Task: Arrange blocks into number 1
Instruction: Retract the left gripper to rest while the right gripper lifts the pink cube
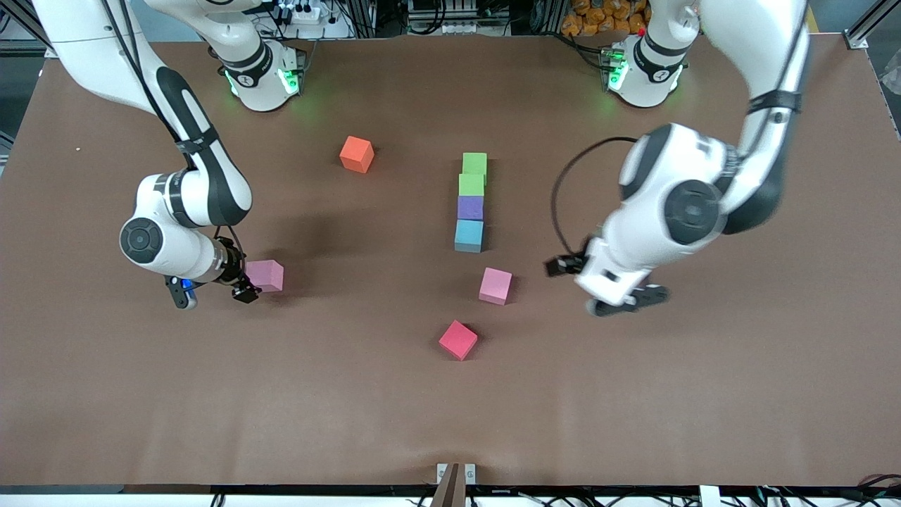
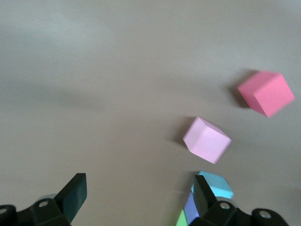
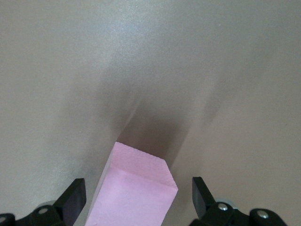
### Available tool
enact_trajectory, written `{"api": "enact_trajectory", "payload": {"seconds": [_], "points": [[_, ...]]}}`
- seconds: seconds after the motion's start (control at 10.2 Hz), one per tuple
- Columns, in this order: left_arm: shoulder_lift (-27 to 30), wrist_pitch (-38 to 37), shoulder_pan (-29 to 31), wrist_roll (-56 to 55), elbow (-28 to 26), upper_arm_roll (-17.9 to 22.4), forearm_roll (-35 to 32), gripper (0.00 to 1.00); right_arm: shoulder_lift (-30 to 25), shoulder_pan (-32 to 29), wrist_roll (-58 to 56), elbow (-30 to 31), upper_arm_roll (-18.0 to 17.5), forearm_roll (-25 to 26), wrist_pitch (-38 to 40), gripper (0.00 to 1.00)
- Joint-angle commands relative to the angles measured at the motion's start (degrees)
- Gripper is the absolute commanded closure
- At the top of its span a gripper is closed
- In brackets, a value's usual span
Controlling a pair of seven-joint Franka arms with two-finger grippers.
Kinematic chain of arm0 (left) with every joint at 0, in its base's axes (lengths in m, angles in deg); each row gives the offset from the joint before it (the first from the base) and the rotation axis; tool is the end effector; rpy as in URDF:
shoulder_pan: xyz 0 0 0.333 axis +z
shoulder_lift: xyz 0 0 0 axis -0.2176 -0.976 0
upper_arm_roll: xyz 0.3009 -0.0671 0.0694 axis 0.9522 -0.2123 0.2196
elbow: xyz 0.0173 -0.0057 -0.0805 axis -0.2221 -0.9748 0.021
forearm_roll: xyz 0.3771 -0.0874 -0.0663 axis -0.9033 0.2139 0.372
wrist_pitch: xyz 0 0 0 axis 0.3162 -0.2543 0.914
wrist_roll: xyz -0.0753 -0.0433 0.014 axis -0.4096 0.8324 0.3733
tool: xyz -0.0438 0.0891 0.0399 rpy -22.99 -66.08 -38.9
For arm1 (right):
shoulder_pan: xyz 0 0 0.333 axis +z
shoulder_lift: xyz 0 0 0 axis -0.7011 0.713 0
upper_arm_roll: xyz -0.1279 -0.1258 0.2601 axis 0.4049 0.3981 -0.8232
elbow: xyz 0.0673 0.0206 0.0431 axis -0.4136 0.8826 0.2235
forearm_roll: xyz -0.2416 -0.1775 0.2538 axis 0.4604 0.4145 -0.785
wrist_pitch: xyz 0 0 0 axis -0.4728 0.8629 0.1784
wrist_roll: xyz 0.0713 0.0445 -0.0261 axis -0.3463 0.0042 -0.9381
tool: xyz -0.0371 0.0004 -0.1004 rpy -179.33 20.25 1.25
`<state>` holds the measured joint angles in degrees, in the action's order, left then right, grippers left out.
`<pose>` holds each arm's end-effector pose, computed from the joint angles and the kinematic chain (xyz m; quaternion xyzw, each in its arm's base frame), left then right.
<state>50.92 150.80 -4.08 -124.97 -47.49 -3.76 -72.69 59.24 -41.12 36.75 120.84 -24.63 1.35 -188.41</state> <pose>0.6368 -0.2515 0.4248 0.9879 0.1343 -0.0647 0.0439 0.5810 0.0501 0.2188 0.8485 -0.5244 -0.0685 0.0201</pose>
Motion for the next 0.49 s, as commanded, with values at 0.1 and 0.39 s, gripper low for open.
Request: {"api": "enact_trajectory", "payload": {"seconds": [0.1, 0.39], "points": [[7.39, -3.63, 6.87, 1.07, -1.65, 0.42, -5.23, 0.00, 0.05, 0.20, 0.69, 0.73, 0.14, -6.43, -0.44, 0.00], [12.76, -7.23, 12.77, 16.16, -1.56, 0.77, -6.13, 0.00, 1.72, 0.38, 0.60, 0.82, 0.14, -6.43, -3.42, 0.00]]}}
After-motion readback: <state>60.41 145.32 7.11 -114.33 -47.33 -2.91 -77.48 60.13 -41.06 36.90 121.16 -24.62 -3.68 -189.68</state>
